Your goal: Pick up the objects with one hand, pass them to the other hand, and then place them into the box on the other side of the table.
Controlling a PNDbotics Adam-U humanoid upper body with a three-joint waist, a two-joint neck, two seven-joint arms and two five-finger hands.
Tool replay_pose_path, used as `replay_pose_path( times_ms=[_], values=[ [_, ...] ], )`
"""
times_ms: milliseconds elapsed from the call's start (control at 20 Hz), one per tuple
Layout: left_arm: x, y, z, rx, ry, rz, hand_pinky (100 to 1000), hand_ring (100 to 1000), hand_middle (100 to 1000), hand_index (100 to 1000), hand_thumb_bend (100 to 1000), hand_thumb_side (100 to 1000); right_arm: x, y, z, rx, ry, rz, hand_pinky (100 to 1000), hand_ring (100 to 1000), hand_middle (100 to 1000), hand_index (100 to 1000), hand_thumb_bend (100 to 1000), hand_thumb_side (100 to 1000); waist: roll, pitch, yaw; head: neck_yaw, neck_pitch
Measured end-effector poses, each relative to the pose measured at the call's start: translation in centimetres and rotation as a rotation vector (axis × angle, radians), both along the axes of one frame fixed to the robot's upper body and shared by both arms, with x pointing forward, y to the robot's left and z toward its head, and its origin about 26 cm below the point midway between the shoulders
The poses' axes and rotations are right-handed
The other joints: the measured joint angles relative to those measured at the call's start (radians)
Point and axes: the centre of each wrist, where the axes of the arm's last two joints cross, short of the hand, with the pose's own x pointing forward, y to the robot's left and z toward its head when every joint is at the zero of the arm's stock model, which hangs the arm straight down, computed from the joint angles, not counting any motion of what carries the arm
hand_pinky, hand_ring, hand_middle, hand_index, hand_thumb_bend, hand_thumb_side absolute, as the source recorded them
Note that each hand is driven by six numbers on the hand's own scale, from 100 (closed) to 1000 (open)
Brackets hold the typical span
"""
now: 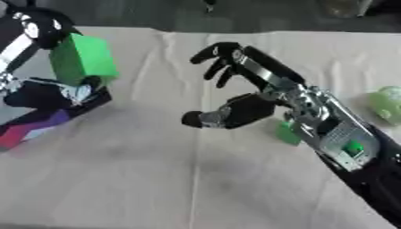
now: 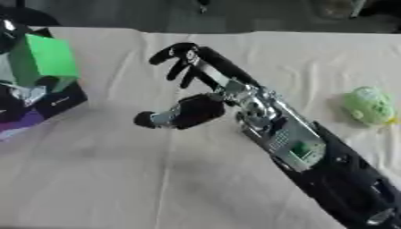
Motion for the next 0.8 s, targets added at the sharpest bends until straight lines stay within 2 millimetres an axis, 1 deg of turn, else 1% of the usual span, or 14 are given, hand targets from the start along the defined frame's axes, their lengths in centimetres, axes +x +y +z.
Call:
replay_pose_path(
  times_ms=[50,150,350,600,800],
  values=[
    [0.2,0.5,-0.2,-0.005,-0.001,0.026,732,386,354,454,186,100,0.0,0.0,0.0,0.005,-0.003,-0.005,596,689,795,793,666,370,0.0,0.0,0.0,0.006,0.0],
    [0.8,1.4,-0.6,-0.013,-0.003,0.075,730,386,354,454,191,100,0.0,-0.1,0.1,0.013,-0.006,-0.01,596,688,794,792,667,369,0.0,0.0,0.001,0.02,0.0],
    [1.8,2.9,-1.1,-0.024,-0.009,0.158,731,385,353,454,189,100,0.0,-0.1,0.1,0.02,-0.012,-0.015,596,687,793,791,667,370,0.0,0.0,0.001,0.055,0.0],
    [3.4,4.7,-2.0,-0.027,-0.007,0.258,733,386,353,455,182,100,0.0,-0.1,0.1,0.023,-0.016,-0.016,595,685,791,790,668,371,0.0,0.0,0.001,0.11,0.0],
    [4.7,5.9,-2.8,-0.032,0.008,0.315,735,394,361,464,181,100,0.0,-0.1,0.1,0.026,-0.02,-0.016,595,684,791,789,666,372,0.0,0.0,0.0,0.134,0.0]
  ],
)
